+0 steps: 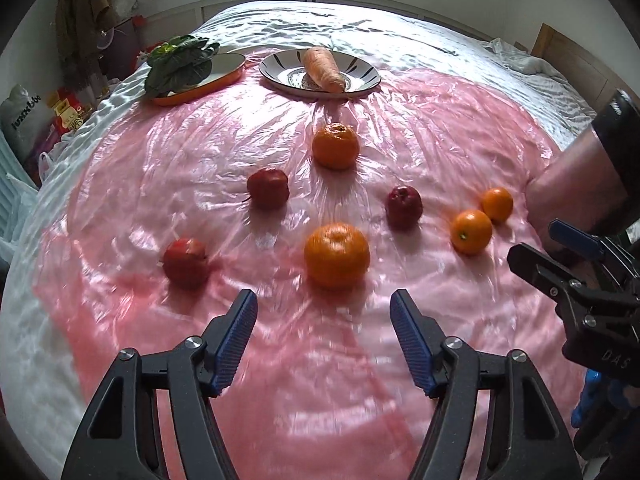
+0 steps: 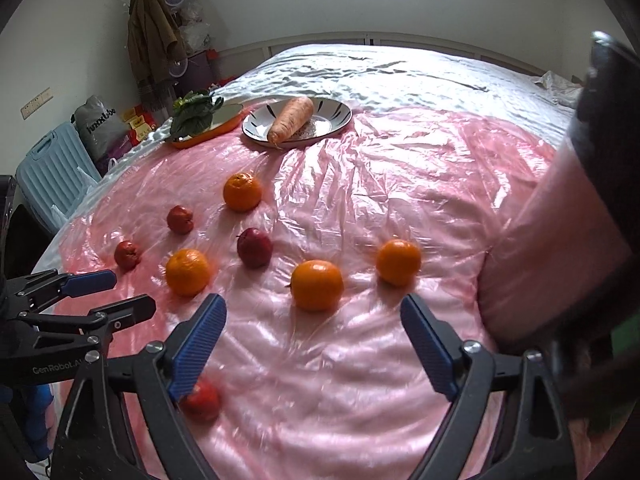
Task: Organize fruits
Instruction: 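Close the left tool on the large orange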
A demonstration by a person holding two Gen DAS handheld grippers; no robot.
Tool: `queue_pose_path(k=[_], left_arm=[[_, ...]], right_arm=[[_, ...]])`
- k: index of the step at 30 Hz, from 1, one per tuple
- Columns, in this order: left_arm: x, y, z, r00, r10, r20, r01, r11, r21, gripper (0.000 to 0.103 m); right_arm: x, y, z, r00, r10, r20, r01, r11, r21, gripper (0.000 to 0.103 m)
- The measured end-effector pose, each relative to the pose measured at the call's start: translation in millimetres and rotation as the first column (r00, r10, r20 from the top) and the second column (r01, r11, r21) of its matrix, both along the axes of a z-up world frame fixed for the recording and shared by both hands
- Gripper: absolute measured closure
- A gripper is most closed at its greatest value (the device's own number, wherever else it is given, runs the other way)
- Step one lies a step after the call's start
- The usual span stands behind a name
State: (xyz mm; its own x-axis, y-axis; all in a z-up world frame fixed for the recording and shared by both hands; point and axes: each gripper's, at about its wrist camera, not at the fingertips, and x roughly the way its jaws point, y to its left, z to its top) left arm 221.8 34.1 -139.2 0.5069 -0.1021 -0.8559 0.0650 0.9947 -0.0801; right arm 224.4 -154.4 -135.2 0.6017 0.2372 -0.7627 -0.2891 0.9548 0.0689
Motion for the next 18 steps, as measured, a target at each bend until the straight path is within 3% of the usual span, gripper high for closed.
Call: queue_pose_path(k=[7, 16, 18], left_arm=[[29, -7, -20, 1.000, -0.009, -0.030, 0.010, 1.000, 0.013, 0.048], [38, -13, -36, 0.998, -0.023, -0.056, 0.024, 1.000, 0.020, 0.058], [39, -12, -36, 0.998, -0.025, -0.055, 0.026, 1.000, 0.011, 0.061]], right_arm=[[35, 4, -20, 0.998, 0.018, -0.060, -0.018, 1.000, -0.002, 0.000], [45, 9, -39, 0.993, 0.049, -0.108, -0.051, 0.999, -0.013, 0.000], [45, 11, -42, 0.991, 0.060, -0.122, -0.061, 0.998, -0.011, 0.008]])
